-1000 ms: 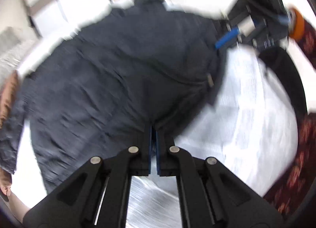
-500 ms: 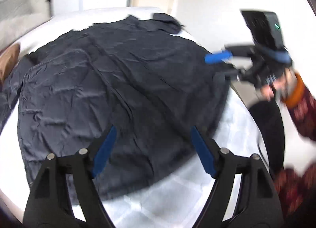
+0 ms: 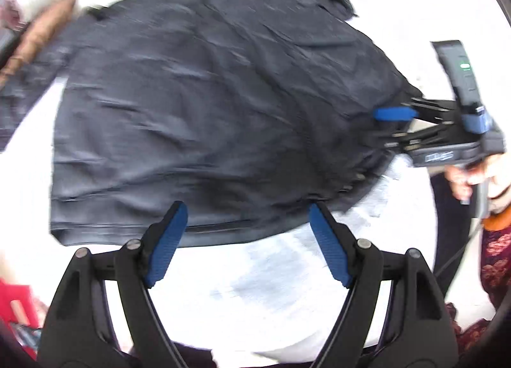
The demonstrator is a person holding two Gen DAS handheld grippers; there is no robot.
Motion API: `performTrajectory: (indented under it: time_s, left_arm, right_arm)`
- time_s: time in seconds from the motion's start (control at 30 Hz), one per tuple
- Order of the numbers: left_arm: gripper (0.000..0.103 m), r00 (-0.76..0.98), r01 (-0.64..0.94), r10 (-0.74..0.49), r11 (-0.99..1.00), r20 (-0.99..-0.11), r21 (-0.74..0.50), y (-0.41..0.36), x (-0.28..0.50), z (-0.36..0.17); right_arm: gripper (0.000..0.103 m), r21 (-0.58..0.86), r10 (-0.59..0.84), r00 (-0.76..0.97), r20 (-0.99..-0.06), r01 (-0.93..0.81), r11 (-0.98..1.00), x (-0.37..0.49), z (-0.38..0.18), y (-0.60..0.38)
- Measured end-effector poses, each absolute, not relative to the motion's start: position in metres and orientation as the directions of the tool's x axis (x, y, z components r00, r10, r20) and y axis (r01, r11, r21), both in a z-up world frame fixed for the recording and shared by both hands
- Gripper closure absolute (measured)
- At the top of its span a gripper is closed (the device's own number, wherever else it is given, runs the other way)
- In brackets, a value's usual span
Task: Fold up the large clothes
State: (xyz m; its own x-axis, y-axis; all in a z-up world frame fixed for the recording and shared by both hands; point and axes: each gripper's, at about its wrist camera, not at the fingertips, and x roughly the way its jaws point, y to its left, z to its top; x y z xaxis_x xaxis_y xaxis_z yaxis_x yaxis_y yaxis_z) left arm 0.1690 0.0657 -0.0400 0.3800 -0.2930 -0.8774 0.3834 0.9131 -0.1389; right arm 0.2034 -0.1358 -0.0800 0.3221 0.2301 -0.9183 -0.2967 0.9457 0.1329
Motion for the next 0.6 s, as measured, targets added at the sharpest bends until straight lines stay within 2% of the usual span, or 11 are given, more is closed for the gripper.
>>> performTrajectory:
  time_s: [0.1,0.17,0.37,0.5,0.6]
  left_arm:
    - [0.023,0.467,0.291,-0.214,0.953,-0.858,-0.079,0.107,0.182,-0.028]
    - [0.022,0.516,0.194,-0.153,0.979,-0.843,-0.059,0.14,0.201,-0.026]
    - [0.021,0.535,-0.194,0.113,0.981,-0.837,0.009,0.266,0.288,-0.052]
    - [0.021,0.508,-0.414,0.224,0.91,-0.832,-0.008,0.345,0.326,-0.074]
    - [0.024,0.515,-0.537,0.213,0.836,-0.83,-0.118,0.392,0.342,-0.089]
  right_arm:
    - [0.028,0.207,0.295,0.359,-0.885,-0.265,0.942,0.208,-0.053,-0.141]
    - [0.02,0.22,0.315,0.402,-0.86,-0.265,0.939,0.22,-0.034,-0.136]
    - [0.017,0.242,0.369,0.471,-0.801,-0.31,0.92,0.268,-0.013,-0.112]
    - [0.017,0.182,0.349,0.509,-0.787,-0.349,0.919,0.299,-0.018,-0.102]
    - [0.017,0.126,0.329,0.55,-0.768,-0.374,0.919,0.312,-0.034,-0.098]
